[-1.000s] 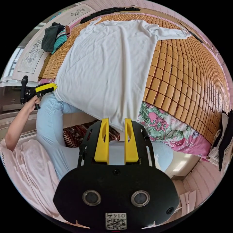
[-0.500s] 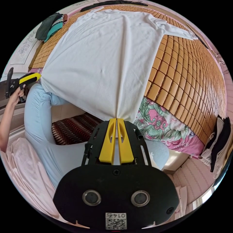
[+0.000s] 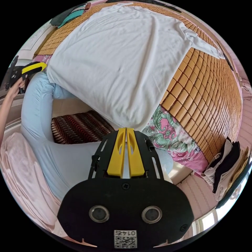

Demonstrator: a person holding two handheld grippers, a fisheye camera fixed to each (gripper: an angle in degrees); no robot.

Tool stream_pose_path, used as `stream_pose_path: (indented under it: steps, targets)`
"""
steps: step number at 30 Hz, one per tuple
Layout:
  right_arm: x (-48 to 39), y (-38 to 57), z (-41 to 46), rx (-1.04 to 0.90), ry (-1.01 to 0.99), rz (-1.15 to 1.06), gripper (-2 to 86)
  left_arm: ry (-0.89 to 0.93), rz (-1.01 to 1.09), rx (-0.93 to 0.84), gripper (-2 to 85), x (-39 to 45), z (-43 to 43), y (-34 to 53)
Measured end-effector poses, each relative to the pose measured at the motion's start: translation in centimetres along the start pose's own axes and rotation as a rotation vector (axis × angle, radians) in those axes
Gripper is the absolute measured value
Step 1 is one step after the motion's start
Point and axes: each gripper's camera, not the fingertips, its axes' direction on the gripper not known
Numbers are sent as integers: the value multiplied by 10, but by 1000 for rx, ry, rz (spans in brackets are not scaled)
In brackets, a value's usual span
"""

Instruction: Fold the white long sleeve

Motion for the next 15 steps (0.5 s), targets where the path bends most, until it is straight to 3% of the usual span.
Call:
stream_pose_path:
  steps: [6, 15]
  targets:
    - [58, -10, -51, 249, -128, 151, 84, -10, -36, 118, -7, -29, -27, -10]
    - [151, -154, -119, 424, 74, 222, 76, -54, -161, 293, 42, -128, -40, -157]
